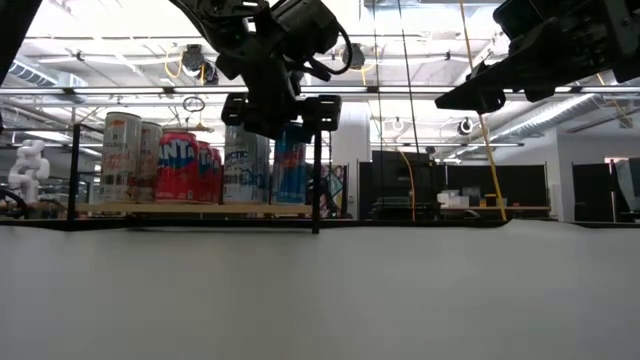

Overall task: Place canned beverage on shelf
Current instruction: Put the blue soda can on the shelf aligned with the other blue soda can

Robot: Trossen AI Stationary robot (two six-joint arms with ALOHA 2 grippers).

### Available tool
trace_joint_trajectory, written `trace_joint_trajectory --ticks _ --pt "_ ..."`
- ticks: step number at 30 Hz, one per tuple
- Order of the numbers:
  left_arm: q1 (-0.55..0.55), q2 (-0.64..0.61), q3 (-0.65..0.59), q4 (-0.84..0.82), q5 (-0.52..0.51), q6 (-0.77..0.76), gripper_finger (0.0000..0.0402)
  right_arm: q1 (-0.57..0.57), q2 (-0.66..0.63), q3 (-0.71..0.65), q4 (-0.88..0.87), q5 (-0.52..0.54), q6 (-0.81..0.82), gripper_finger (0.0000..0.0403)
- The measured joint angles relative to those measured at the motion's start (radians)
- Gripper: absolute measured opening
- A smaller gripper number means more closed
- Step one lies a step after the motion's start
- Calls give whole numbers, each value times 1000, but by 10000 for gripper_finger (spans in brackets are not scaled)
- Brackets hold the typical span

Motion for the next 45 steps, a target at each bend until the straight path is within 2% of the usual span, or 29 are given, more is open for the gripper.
trace_joint_trajectory --ticks 45 --pt "24 -2 0 2 17 -27 270 2 0 0 1 -52 9 242"
